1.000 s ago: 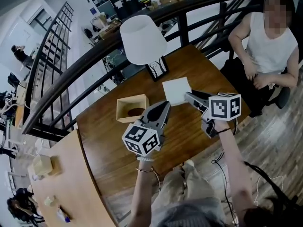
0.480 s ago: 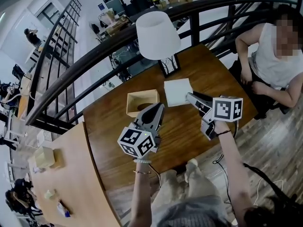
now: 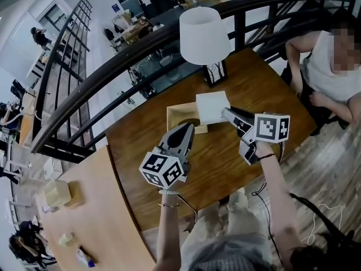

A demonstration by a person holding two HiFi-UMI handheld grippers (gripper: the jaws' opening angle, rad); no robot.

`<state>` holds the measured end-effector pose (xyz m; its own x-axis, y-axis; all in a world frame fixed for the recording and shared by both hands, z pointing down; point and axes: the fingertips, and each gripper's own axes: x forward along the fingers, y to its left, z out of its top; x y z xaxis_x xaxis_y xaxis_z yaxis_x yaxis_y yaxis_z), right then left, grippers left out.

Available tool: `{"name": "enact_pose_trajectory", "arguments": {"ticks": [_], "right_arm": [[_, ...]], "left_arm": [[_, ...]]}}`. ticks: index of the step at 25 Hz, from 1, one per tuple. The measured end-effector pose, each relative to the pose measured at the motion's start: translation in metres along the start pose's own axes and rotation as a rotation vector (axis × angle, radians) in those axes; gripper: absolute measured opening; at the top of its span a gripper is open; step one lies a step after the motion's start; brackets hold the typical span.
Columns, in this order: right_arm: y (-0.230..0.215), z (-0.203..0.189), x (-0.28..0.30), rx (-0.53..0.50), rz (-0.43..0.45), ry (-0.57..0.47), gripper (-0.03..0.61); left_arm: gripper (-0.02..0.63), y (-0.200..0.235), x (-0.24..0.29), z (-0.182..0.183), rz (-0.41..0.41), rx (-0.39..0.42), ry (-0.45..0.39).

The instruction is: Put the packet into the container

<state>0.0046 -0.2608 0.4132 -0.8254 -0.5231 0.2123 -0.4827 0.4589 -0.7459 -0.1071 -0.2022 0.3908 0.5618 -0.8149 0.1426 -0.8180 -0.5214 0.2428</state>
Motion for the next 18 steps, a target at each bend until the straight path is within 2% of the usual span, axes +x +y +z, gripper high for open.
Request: {"name": "enact_pose_trajectory", "arguments": {"ticks": [10, 18], "right_arm": [[0.02, -0.032, 0.058, -0.021, -0.079, -0.006, 0.1], [0.015, -0.048, 0.095, -0.065, -0.152, 0.04, 0.098]], "left_arm": [[0.005, 0.055, -0.047, -0.01, -0.023, -0.012, 0.032], [0.005, 0.077, -0.051, -0.025, -0.011, -0.047, 0.049]]}}
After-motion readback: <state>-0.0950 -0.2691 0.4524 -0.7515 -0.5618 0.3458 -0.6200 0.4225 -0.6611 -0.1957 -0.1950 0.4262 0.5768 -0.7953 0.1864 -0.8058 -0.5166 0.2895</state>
